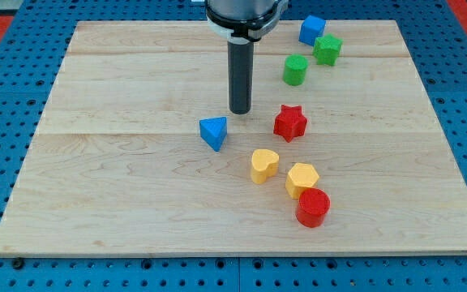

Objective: Place your arm below the blue triangle

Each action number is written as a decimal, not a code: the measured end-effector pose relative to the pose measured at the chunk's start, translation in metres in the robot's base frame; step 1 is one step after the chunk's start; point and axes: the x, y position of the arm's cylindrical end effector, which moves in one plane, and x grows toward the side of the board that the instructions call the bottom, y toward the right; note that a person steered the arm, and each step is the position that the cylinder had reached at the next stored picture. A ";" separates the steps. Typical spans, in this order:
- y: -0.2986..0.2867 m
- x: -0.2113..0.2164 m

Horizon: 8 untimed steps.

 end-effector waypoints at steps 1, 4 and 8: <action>-0.023 0.027; -0.112 0.018; -0.210 0.063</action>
